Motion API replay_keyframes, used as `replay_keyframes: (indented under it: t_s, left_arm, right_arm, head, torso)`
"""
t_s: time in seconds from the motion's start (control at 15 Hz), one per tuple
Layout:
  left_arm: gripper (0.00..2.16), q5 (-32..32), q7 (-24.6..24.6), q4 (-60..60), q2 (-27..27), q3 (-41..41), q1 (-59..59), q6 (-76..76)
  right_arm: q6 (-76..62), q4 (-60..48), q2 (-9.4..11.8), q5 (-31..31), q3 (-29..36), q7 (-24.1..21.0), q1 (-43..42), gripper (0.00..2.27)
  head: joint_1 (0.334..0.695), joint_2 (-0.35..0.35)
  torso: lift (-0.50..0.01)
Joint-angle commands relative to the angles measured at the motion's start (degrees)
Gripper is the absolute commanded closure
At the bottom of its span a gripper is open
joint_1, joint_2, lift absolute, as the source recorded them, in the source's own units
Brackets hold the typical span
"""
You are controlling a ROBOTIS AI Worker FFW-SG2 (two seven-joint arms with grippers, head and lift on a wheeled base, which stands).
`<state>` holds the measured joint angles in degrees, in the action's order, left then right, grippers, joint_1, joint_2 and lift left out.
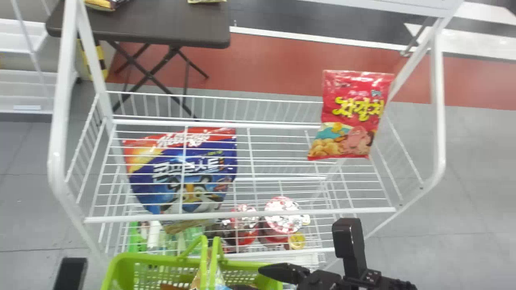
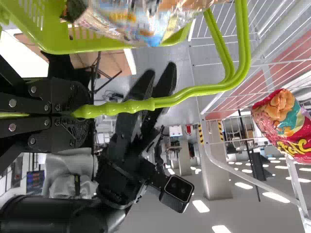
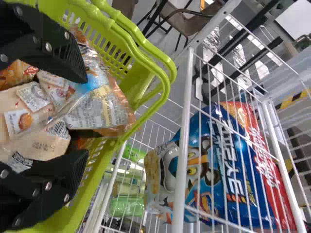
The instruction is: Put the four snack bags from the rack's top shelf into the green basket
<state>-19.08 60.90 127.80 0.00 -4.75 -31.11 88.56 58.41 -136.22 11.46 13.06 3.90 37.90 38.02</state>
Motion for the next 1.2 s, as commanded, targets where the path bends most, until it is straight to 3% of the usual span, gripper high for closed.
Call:
replay_keyframes:
  t_s: [0.0, 0.13, 0.33, 0.67, 0.93, 1.13]
  left_arm:
    - [2.15, 0.01, 0.0, -0.09, -0.15, 0.0, 0.0, 0.0]
    - [2.15, 0.01, 0.0, -0.09, -0.15, 0.0, -0.09, 0.0]
    - [2.15, 0.01, 0.09, 0.0, -0.15, 0.26, -0.18, 0.0]
    - [2.15, -0.08, 0.18, 0.0, -0.15, 0.35, -0.35, 0.0]
    - [2.15, 0.01, 0.0, -0.18, -0.15, 0.35, 0.0, 0.0]
    - [2.15, 0.01, -0.26, -0.35, -0.15, 0.44, 0.26, 0.0]
  right_arm:
    - [-7.65, -0.53, -2.32, 0.04, 4.27, -0.81, 0.13, 0.06]
    - [-23.99, 1.75, -4.34, -0.49, 6.11, -5.47, -0.23, 0.05]
    - [-42.1, 7.73, -4.34, -1.81, 6.73, -16.89, -5.06, 0.05]
    - [-46.85, 19.94, -4.7, -6.82, 8.14, -29.55, -17.28, 0.07]
    - [-45.44, 29.53, -4.26, -8.22, 11.39, -28.76, -25.71, 0.07]
    - [-43.51, 34.45, -4.08, -9.19, 11.83, -24.8, -30.55, 0.07]
  head:
    - [0.695, -0.284]
    - [0.695, -0.336]
    - [0.695, -0.35]
    - [0.695, -0.35]
    - [0.695, -0.35]
    - [0.695, -0.35]
  torso:
    - [0.0]
    - [0.0]
    - [0.0]
    - [0.0]
    - [0.0]
    - [0.0]
